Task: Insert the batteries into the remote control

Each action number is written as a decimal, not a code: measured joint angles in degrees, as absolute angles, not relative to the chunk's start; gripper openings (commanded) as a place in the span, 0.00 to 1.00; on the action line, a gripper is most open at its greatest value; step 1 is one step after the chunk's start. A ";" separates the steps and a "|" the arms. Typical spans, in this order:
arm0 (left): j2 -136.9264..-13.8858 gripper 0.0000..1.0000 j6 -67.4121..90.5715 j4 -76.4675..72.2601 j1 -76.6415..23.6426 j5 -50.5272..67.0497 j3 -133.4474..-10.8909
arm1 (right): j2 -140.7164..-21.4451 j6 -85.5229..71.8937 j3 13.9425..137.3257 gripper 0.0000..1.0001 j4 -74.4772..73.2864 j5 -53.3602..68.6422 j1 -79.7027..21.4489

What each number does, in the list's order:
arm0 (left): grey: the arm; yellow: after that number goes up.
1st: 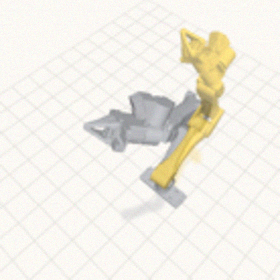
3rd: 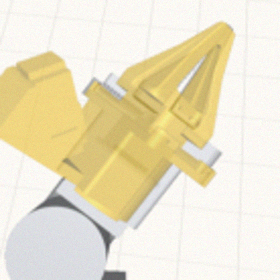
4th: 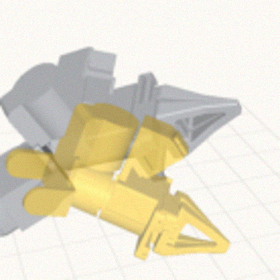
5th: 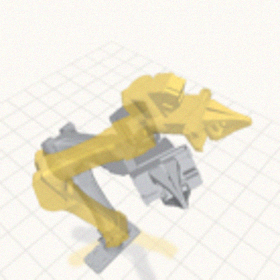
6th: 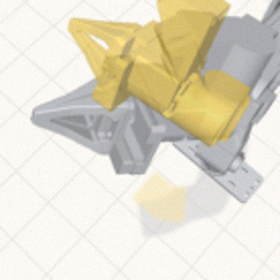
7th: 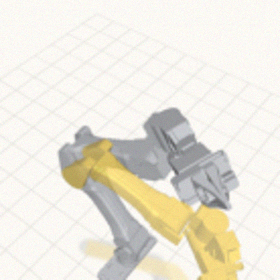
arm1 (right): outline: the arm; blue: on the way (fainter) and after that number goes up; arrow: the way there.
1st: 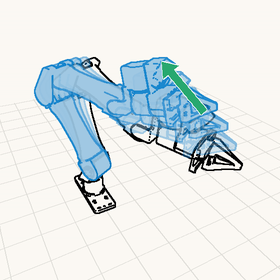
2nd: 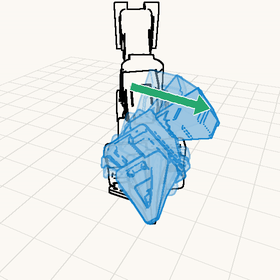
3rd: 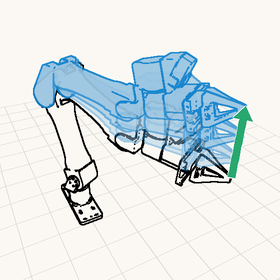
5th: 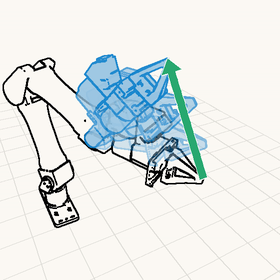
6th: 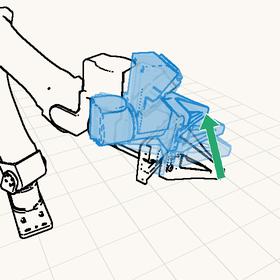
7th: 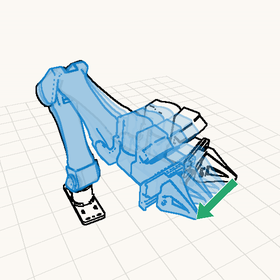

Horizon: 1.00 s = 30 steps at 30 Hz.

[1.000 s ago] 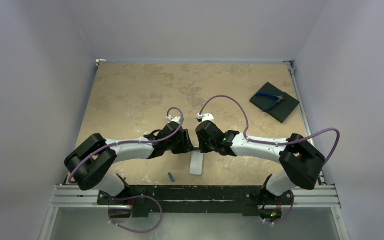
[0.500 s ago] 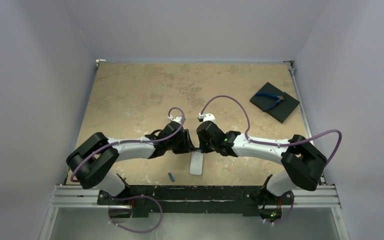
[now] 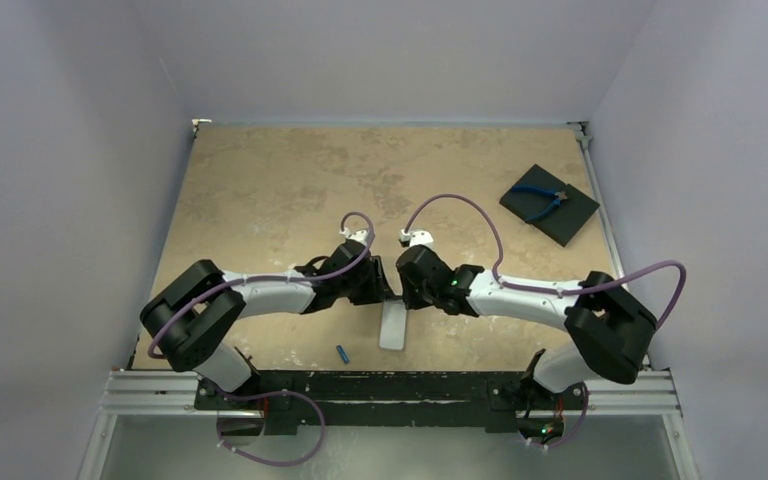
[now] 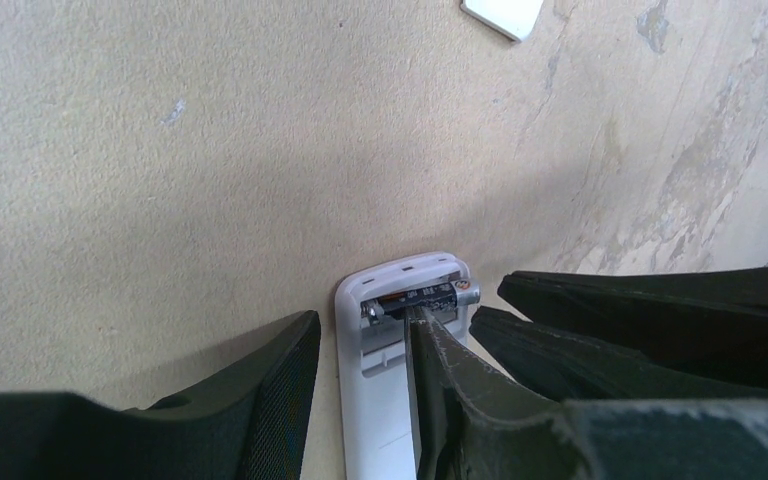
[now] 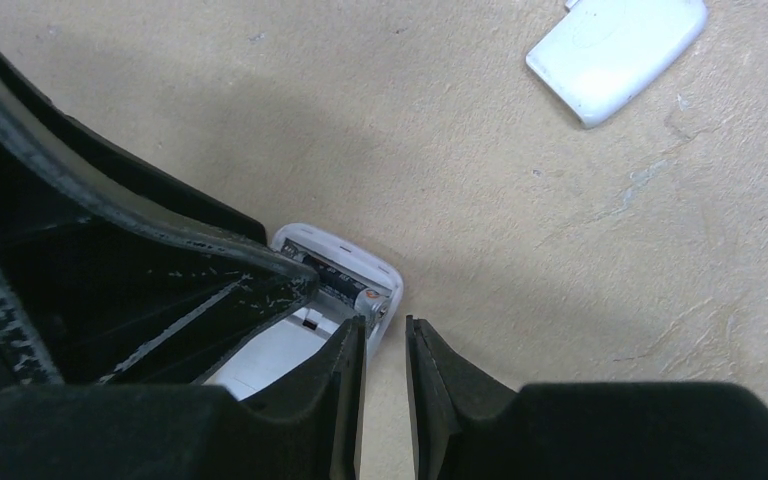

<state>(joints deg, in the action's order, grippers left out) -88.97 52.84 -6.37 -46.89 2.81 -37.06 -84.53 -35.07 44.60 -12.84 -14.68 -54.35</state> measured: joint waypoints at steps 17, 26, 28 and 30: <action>-91.02 0.36 52.84 -7.81 -46.89 3.90 -38.46 | -82.06 -35.66 43.59 0.34 -12.43 -15.59 -54.35; -91.66 0.37 52.84 -8.49 -46.94 4.54 -38.79 | -82.06 -36.05 43.57 0.34 -12.43 -15.88 -54.35; -91.72 0.37 52.84 -8.60 -46.96 4.56 -38.79 | -82.06 -36.07 43.57 0.34 -12.43 -15.99 -54.35; -91.72 0.37 52.84 -8.62 -46.96 4.60 -38.79 | -82.06 -36.07 43.57 0.34 -12.43 -15.99 -54.35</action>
<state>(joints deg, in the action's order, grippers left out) -91.72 52.84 -8.62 -46.96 4.60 -38.79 -82.06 -36.07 43.57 -12.43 -15.99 -54.35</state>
